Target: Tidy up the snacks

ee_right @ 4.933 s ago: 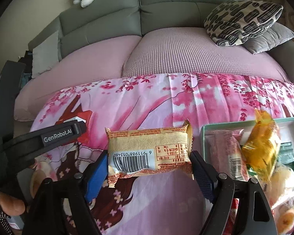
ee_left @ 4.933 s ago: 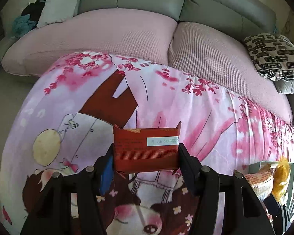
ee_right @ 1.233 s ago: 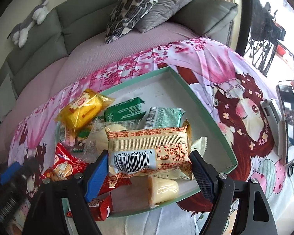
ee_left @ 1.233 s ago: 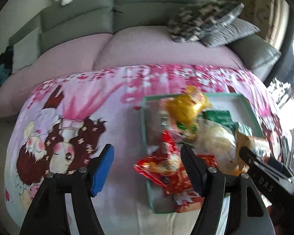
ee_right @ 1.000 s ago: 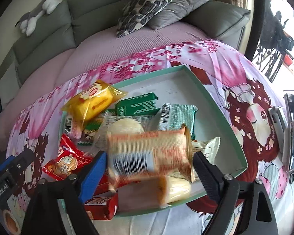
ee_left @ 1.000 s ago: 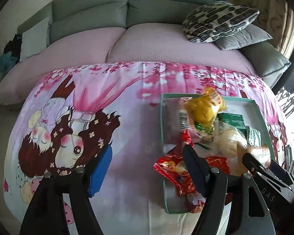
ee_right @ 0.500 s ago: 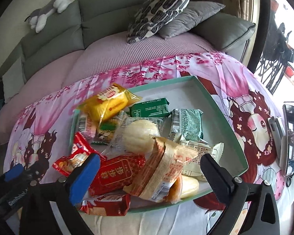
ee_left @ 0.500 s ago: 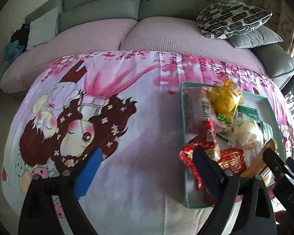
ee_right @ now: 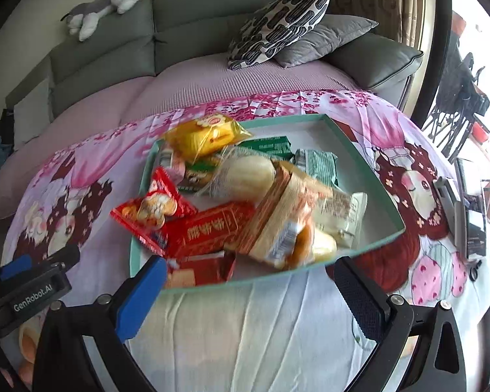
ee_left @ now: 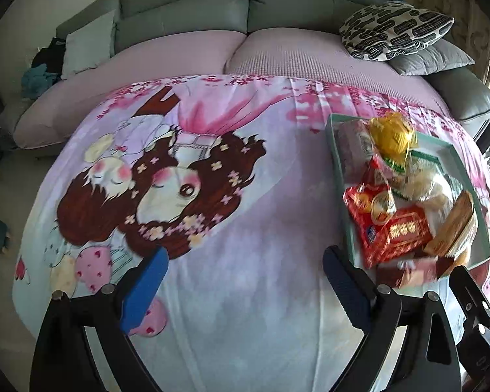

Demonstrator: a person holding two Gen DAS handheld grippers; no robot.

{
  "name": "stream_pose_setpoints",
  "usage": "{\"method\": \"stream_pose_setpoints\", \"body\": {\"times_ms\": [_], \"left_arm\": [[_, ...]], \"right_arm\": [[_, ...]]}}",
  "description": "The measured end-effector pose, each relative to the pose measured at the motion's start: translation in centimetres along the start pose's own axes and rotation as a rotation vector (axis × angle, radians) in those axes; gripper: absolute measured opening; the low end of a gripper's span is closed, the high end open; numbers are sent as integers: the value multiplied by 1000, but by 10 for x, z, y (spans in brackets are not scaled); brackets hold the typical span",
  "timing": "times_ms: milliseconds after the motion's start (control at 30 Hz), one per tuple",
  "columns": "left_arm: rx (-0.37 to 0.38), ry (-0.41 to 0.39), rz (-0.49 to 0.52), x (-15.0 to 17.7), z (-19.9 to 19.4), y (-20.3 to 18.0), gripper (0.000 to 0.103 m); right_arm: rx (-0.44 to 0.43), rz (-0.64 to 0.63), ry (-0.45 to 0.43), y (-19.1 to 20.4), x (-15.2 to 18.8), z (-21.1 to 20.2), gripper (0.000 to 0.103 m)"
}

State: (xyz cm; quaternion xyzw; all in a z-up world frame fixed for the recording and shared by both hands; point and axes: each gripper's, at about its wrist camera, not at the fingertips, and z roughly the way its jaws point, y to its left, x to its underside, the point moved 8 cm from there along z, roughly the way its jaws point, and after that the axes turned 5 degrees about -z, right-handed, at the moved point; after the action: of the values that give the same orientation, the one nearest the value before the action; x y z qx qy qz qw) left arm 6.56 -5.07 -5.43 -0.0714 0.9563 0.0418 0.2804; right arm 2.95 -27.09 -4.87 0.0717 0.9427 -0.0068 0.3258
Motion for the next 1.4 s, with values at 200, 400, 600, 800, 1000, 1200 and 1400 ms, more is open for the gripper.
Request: {"method": "stream_pose_setpoints", "body": {"times_ms": [200,400,600,800,1000,1200,1400], "left_arm": [[-11,18,27,15,-4,5,96],[-21,46,35,19,2,5,96],[-24,89,34,23,11,6,96],[-22,117,29,25,17,6,96],[-25,124,33,27,20,5,96],[-25,133,46,29,23,3,96],[-23,138,57,31,23,1,96]], "right_arm": [[12,-5,8,4,17,-6,103],[-3,1,21,6,21,-3,103],[2,-8,30,9,21,0,103],[7,-34,37,12,22,5,103],[9,-43,42,13,25,7,103],[11,-42,54,10,28,9,103],[9,-44,58,11,29,10,103]]}}
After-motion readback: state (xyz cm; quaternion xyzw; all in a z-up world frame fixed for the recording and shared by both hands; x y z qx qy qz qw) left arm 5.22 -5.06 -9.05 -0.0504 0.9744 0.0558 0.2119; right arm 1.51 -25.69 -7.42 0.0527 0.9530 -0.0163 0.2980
